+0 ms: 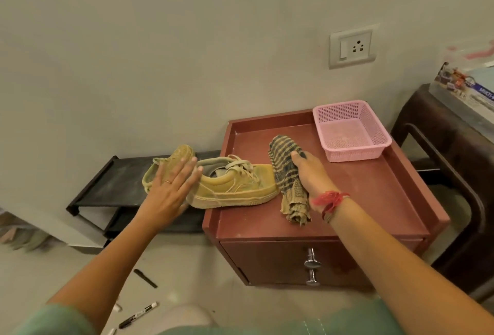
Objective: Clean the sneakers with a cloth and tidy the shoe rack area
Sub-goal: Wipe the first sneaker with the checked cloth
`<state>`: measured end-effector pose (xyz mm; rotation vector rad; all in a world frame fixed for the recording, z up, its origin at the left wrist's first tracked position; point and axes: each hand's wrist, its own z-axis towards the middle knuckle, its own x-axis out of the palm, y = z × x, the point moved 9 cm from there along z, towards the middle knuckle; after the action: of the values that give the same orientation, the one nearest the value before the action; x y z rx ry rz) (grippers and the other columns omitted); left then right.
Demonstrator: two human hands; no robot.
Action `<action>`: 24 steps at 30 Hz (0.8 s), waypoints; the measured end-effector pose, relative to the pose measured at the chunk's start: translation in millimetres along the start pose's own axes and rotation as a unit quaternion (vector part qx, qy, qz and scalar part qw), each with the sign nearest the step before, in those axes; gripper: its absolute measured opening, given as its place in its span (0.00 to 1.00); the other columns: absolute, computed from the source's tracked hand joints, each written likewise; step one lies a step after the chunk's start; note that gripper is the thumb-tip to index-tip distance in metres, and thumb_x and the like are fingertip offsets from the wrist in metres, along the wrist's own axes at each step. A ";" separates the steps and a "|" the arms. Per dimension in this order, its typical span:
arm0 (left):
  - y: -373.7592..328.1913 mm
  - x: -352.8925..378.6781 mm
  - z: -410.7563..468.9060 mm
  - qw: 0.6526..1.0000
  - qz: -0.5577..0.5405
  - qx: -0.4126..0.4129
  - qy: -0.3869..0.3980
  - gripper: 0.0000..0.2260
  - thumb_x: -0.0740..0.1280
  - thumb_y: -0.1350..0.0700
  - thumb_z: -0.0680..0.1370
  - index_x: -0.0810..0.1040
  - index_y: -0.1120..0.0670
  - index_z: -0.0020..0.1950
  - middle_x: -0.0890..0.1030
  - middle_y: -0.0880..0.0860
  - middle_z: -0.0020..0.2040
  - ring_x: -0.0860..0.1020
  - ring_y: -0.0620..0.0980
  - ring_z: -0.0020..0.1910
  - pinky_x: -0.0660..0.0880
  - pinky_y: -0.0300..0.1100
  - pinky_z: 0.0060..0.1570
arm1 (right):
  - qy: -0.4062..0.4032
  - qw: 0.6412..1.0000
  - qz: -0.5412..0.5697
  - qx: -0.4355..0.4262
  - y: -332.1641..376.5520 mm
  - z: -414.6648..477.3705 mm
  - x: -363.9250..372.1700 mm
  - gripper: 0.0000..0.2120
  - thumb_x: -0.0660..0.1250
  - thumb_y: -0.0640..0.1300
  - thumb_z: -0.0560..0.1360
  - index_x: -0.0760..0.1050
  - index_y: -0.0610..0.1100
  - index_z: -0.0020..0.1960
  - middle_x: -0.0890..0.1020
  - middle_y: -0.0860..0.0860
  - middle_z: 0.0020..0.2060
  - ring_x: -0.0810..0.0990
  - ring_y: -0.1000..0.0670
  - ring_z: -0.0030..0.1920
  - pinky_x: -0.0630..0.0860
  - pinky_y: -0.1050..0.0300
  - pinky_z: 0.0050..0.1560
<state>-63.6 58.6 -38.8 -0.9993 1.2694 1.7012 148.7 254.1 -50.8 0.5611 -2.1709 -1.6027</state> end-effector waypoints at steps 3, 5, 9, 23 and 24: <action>0.9 -0.1 8.2 1.000 0.012 0.013 -0.014 0.53 0.78 0.58 0.65 0.45 0.52 0.79 0.43 0.52 0.79 0.48 0.56 0.78 0.49 0.65 0.70 | 0.024 1.000 -0.013 -0.012 2.2 -2.1 8.3 0.09 0.55 0.46 0.80 0.71 0.44 0.50 0.79 0.42 0.51 0.78 0.42 0.52 0.75 0.45 0.58; -1.6 -4.6 13.8 0.999 0.013 0.022 -0.043 0.43 0.72 0.58 0.69 0.50 0.52 0.77 0.42 0.50 0.79 0.46 0.54 0.78 0.48 0.65 0.71 | 0.044 0.999 -0.019 -0.020 1.8 -2.4 15.4 0.09 0.54 0.46 0.81 0.72 0.45 0.48 0.79 0.45 0.47 0.78 0.44 0.50 0.75 0.49 0.56; -5.1 -14.9 27.5 0.998 0.004 0.040 -0.053 0.36 0.76 0.53 0.66 0.63 0.53 0.70 0.61 0.52 0.75 0.57 0.57 0.75 0.52 0.70 0.69 | 0.064 0.996 -0.045 -0.035 0.9 0.5 25.4 0.09 0.54 0.46 0.81 0.72 0.45 0.53 0.79 0.46 0.50 0.78 0.46 0.52 0.74 0.50 0.56; 30.1 -90.1 -13.5 0.991 -0.004 -0.027 -0.127 0.43 0.65 0.28 0.60 0.67 0.57 0.63 0.77 0.60 0.60 0.66 0.57 0.69 0.49 0.72 0.67 | 0.011 0.998 0.053 -0.016 1.6 14.0 12.4 0.12 0.56 0.44 0.81 0.73 0.39 0.56 0.80 0.42 0.49 0.80 0.43 0.48 0.77 0.52 0.46; 35.5 -92.0 -16.0 0.989 -0.010 -0.049 -0.140 0.43 0.65 0.28 0.60 0.67 0.58 0.63 0.77 0.61 0.60 0.66 0.57 0.69 0.48 0.70 0.68 | 0.005 0.998 0.058 -0.011 -2.0 11.4 9.1 0.11 0.56 0.44 0.81 0.73 0.39 0.56 0.80 0.42 0.48 0.79 0.43 0.47 0.77 0.54 0.43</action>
<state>-57.7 24.3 54.8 -0.7919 0.9987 1.8292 135.2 258.0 -55.2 0.4276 -2.1346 -1.5566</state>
